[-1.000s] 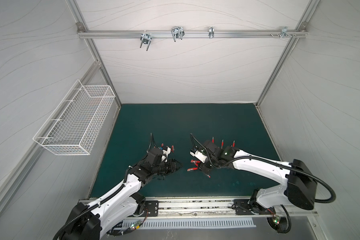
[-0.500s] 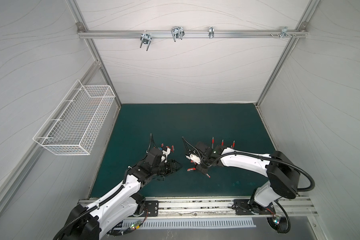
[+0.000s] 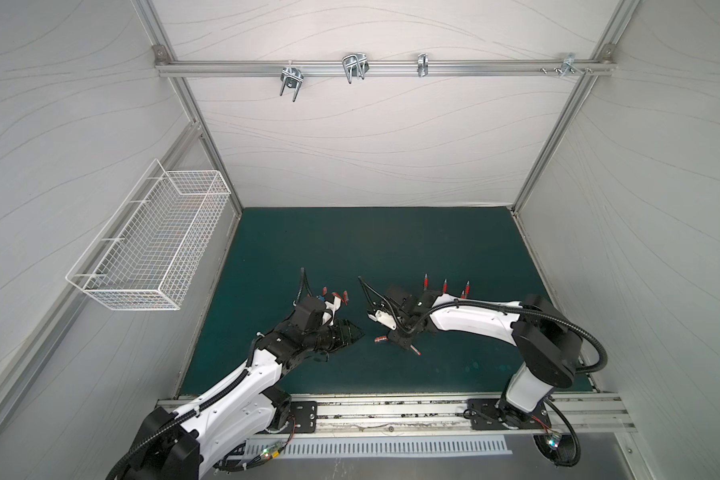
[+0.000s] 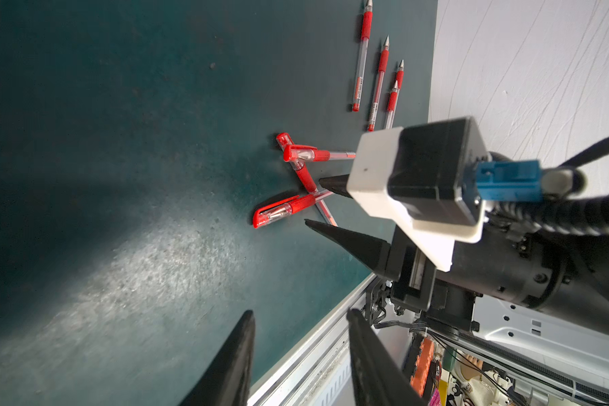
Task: Remove pen caps from pens
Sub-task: Pick up the pen from the bottom-center of the table.
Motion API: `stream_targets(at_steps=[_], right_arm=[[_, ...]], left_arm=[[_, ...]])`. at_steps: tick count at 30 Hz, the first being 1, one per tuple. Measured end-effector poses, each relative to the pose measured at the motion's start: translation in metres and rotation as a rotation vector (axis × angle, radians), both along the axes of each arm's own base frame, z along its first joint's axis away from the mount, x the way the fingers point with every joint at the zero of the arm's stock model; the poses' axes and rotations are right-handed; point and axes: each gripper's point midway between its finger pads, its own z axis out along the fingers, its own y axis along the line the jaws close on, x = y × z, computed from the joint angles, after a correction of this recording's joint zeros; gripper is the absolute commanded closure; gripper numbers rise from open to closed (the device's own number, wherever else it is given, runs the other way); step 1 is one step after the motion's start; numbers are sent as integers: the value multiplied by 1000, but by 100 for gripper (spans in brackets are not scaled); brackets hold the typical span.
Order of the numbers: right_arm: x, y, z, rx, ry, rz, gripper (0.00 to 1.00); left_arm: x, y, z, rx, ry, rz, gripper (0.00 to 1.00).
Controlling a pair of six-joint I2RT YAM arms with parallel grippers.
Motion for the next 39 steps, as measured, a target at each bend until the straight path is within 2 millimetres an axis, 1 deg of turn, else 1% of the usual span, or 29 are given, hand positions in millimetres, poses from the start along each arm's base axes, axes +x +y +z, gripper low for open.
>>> stream_targets(at_steps=[6, 8, 15, 19, 25, 27, 29, 32, 37, 39], right_arm=[[1, 1, -4, -10, -4, 21, 63], [1, 1, -6, -17, -3, 22, 70], [2, 1, -6, -22, -14, 28, 72], [3, 2, -7, -23, -13, 28, 75], [3, 4, -7, -21, -11, 29, 74], [3, 5, -7, -19, -6, 31, 69], [1, 6, -7, -14, 1, 32, 67], [0, 8, -8, -5, 13, 35, 67], [-2, 10, -16, -9, 33, 36, 68], [-2, 12, -16, -2, 34, 35, 69]], left_arm=[[0, 0, 0, 0, 0, 0, 56], [0, 0, 0, 0, 1, 0, 56], [0, 0, -2, 4, 6, 0, 56], [0, 0, -2, 4, 6, 0, 56], [0, 0, -2, 4, 6, 0, 56], [0, 0, -2, 4, 6, 0, 56], [0, 0, -2, 4, 6, 0, 56], [-1, 0, -3, 5, 9, 0, 56], [-1, 1, -4, 6, 12, 1, 56], [-1, 1, -5, 7, 14, 1, 56]])
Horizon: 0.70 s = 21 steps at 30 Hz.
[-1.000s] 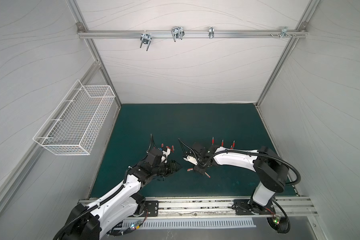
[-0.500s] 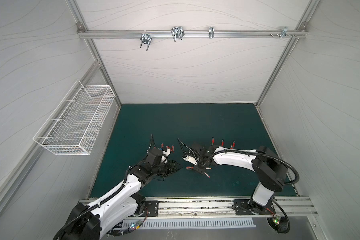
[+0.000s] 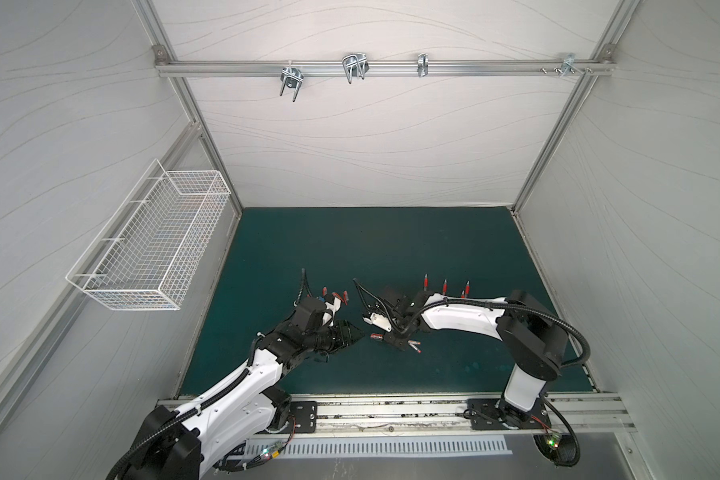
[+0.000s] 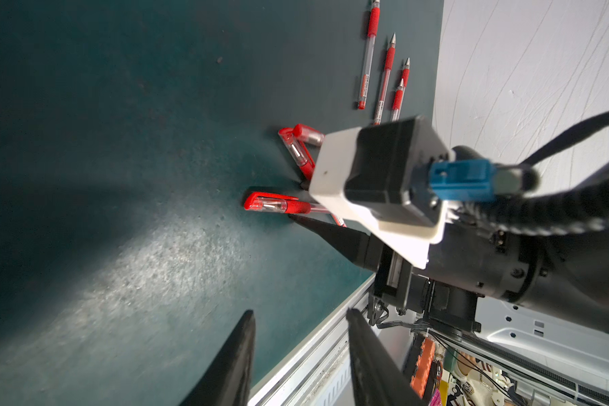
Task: Remove pen caps from pens
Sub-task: Pick up the pen from the bottom-center of the table.
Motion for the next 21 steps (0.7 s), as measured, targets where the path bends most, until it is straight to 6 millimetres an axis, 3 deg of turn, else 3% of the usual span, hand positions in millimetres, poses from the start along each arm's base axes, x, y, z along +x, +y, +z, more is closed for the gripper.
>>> stream_targets(at_steps=[10, 15, 21], right_arm=[[1, 6, 1, 24, 1, 3, 77], [1, 9, 1, 48, 12, -13, 86], [1, -1, 7, 106, 47, -66, 90]], left_arm=[[-1, 1, -2, 2, 3, 1, 56], [-1, 1, -2, 3, 3, 3, 56], [1, 1, 1, 0, 4, 15, 56]])
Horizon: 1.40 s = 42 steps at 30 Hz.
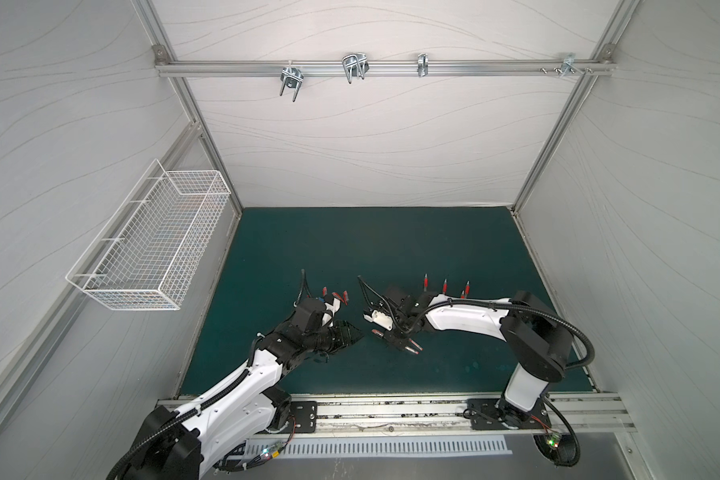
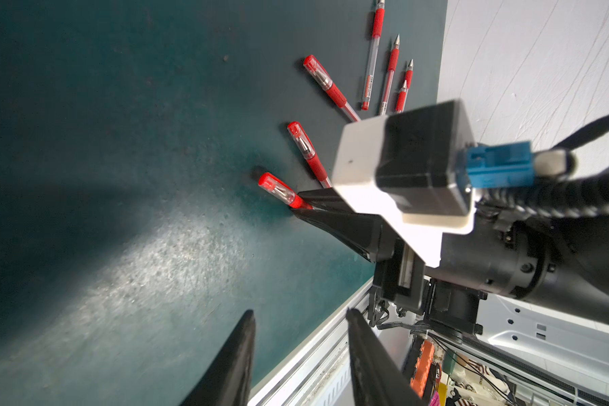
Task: Remove pen caps from pens
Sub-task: Pick up the pen from the bottom-center of the table, then rotate the pen.
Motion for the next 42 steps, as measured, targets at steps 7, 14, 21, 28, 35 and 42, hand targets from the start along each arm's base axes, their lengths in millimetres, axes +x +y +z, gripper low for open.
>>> stream_targets(at_steps=[7, 14, 21, 28, 35, 42], right_arm=[[20, -21, 64, 230, -16, -161, 98], [55, -62, 170, 587, -118, -401, 100], [70, -85, 217, 750, -158, -496, 100], [75, -78, 213, 822, -153, -477, 100], [69, -74, 158, 809, -96, -456, 100], [71, -67, 155, 855, -112, -416, 100]], left_arm=[[24, -9, 52, -45, -111, 26, 54], [63, -28, 124, -97, -258, 31, 54], [98, -46, 161, -108, -393, 26, 54], [121, -56, 160, -104, -489, 23, 54], [120, -61, 132, -97, -551, -26, 54], [115, -65, 110, -90, -572, -83, 53]])
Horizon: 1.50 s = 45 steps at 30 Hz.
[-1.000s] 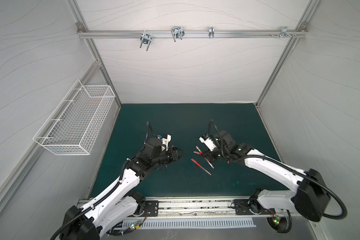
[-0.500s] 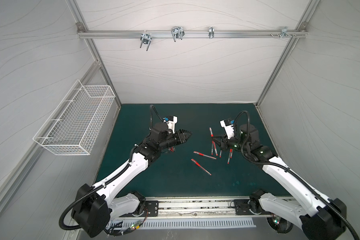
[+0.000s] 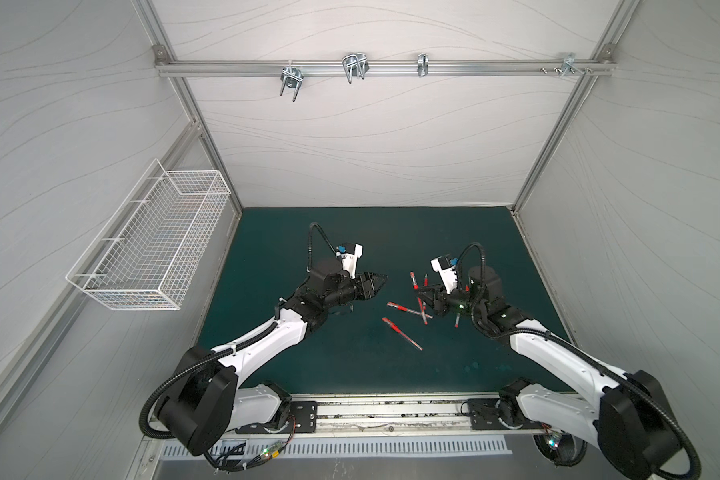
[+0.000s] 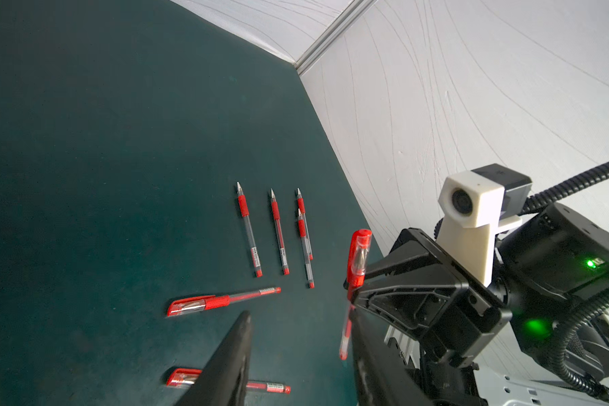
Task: Remove pen caps from pens
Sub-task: Rotate the pen.
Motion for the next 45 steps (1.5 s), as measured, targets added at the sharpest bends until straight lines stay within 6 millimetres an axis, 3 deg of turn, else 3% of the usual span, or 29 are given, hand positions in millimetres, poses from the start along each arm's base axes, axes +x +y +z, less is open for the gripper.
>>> stream_targets(at_steps=[12, 22, 37, 45], right_arm=[[-13, 31, -6, 8, -55, 125, 100], [-18, 38, -12, -8, -66, 157, 100], [-26, 45, -16, -23, -72, 192, 100], [-28, 47, -17, -25, -76, 201, 100]], left_arm=[[-2, -3, 7, -22, -86, -33, 53], [0, -9, -14, -3, -33, -58, 55], [-4, -19, -18, -40, -5, -116, 59], [-6, -25, -17, -71, -3, -156, 70]])
